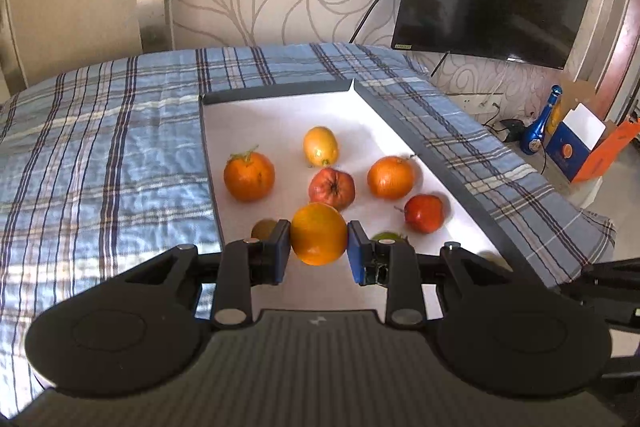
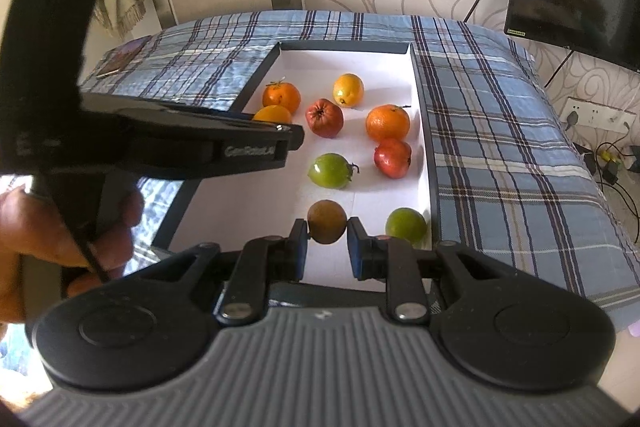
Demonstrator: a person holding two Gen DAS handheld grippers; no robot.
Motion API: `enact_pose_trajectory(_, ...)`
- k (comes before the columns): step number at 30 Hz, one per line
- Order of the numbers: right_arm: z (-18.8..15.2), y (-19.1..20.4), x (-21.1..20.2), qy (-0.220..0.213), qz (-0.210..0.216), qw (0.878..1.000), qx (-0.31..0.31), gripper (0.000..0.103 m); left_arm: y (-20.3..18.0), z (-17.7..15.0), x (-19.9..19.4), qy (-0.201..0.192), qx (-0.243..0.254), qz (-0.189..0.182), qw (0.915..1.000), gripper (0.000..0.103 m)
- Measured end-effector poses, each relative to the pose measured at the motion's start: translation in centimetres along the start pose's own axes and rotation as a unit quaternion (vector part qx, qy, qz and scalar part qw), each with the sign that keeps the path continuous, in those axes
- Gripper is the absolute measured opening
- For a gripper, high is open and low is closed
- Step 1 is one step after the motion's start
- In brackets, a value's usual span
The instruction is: Organize fruits
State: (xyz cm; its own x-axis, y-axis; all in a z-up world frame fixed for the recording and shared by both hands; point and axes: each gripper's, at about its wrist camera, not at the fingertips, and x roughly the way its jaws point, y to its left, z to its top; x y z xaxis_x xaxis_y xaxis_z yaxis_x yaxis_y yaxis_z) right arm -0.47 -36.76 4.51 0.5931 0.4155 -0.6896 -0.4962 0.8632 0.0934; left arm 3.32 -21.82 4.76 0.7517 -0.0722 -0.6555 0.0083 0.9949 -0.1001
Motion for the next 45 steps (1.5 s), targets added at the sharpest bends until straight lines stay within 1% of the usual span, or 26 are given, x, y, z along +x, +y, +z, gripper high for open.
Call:
enact_pose_trajectory(6, 0.0, -0.3, 1.0, 0.008, 0.001, 1.000, -0.010, 0.026, -0.7, -0.7, -0.2, 0.009, 0.007, 0.022, 0.9997, 0.036)
enact_pose_trajectory(7, 0.1, -0.2, 1.2, 0.010, 0.002, 1.000, -0.015, 0.026, -0.8, -0.7, -0.4, 0.007, 0.008, 0.024, 0.9997, 0.039)
enact_pose_trajectory(8, 0.0, -0.1, 1.2, 0.008, 0.001, 1.000, -0.019, 0.026, -0.9, -0.7, -0.6, 0.006, 0.009, 0.025, 0.9996, 0.050)
enact_pose_trajectory(9, 0.0, -0.1, 1.3, 0.008, -0.001, 1.000, -0.023, 0.026, -1.0, -0.7, -0.9, 0.003, 0.011, 0.029, 0.9995, 0.057)
enact_pose_trajectory(10, 0.0, -0.1, 1.3, 0.008, -0.001, 1.000, -0.026, 0.026, -1.1, -0.8, -1.2, -0.003, 0.012, 0.037, 0.9992, 0.070)
enact_pose_trajectory(11, -0.1, -0.1, 1.1, 0.005, -0.001, 1.000, -0.027, 0.028, -1.2, -0.8, -1.6, -0.010, 0.014, 0.041, 0.9990, 0.077)
enact_pose_trajectory(12, -0.2, -0.2, 0.9, 0.002, 0.000, 1.000, -0.026, 0.033, -1.2, -0.9, -2.1, -0.018, 0.015, 0.039, 0.9990, 0.080)
enact_pose_trajectory(13, -0.2, -0.3, 0.7, 0.001, 0.000, 1.000, -0.025, 0.039, -1.4, -0.9, -2.4, -0.021, 0.016, 0.043, 0.9987, 0.085)
enact_pose_trajectory(14, -0.3, -0.4, 0.4, 0.001, -0.001, 1.000, -0.021, 0.041, -1.5, -0.9, -2.9, -0.025, 0.014, 0.046, 0.9985, 0.091)
enact_pose_trajectory(17, -0.2, -0.8, -1.3, -0.002, 0.010, 1.000, -0.010, 0.041, -1.6, -0.7, -4.4, -0.037, 0.015, 0.048, 0.9980, 0.097)
enact_pose_trajectory(19, -0.3, -1.1, -2.9, -0.009, 0.010, 1.000, -0.004, 0.042, -2.0, -0.6, -5.9, -0.063, 0.031, 0.070, 0.9951, 0.101)
enact_pose_trajectory(21, -0.4, -1.6, -4.4, -0.016, 0.008, 1.000, 0.005, 0.044, -2.5, -0.4, -7.3, -0.086, 0.048, 0.097, 0.9904, 0.102)
enact_pose_trajectory(23, -0.5, -2.2, -5.8, -0.022, 0.006, 1.000, 0.017, 0.045, -3.1, -0.1, -8.5, -0.107, 0.068, 0.130, 0.9834, 0.102)
enact_pose_trajectory(24, -0.6, -2.6, -6.4, -0.025, 0.004, 0.999, 0.022, 0.045, -3.2, 0.0, -9.1, -0.118, 0.073, 0.140, 0.9804, 0.102)
enact_pose_trajectory(26, -0.7, -3.4, -7.6, -0.032, -0.004, 0.999, 0.034, 0.045, -3.2, 0.5, -10.2, -0.135, 0.068, 0.146, 0.9777, 0.102)
enact_pose_trajectory(27, -0.7, -3.8, -8.0, -0.035, -0.008, 0.999, 0.040, 0.045, -3.3, 0.9, -10.6, -0.135, 0.063, 0.148, 0.9777, 0.102)
enact_pose_trajectory(29, -0.7, -4.5, -8.8, -0.040, -0.017, 0.998, 0.051, 0.045, -3.6, 1.6, -11.3, -0.130, 0.048, 0.148, 0.9793, 0.102)
enact_pose_trajectory(31, -0.8, -5.1, -9.3, -0.043, -0.027, 0.997, 0.062, 0.045, -4.0, 2.2, -11.8, -0.116, 0.027, 0.149, 0.9817, 0.102)
enact_pose_trajectory(32, -0.9, -5.4, -9.5, -0.043, -0.031, 0.996, 0.067, 0.045, -4.2, 2.4, -11.9, -0.106, 0.019, 0.144, 0.9838, 0.102)
enact_pose_trajectory(34, -1.2, -5.9, -9.8, -0.045, -0.035, 0.995, 0.077, 0.045, -4.5, 2.2, -12.3, -0.084, -0.004, 0.118, 0.9894, 0.102)
enact_pose_trajectory(35, -1.3, -6.1, -9.9, -0.045, -0.037, 0.995, 0.080, 0.045, -4.7, 2.0, -12.4, -0.075, -0.015, 0.109, 0.9912, 0.102)
enact_pose_trajectory(37, -1.4, -6.4, -10.1, -0.045, -0.041, 0.995, 0.084, 0.045, -5.3, 1.4, -12.4, -0.062, -0.028, 0.105, 0.9922, 0.102)
enact_pose_trajectory(40, -1.7, -6.5, -10.4, -0.044, -0.045, 0.994, 0.086, 0.045, -6.3, 0.1, -12.0, -0.052, -0.019, 0.105, 0.9929, 0.102)
enact_pose_trajectory(45, -2.0, -6.6, -10.5, -0.043, -0.046, 0.994, 0.085, 0.045, -7.5, -1.6, -11.4, -0.021, -0.013, 0.091, 0.9956, 0.102)
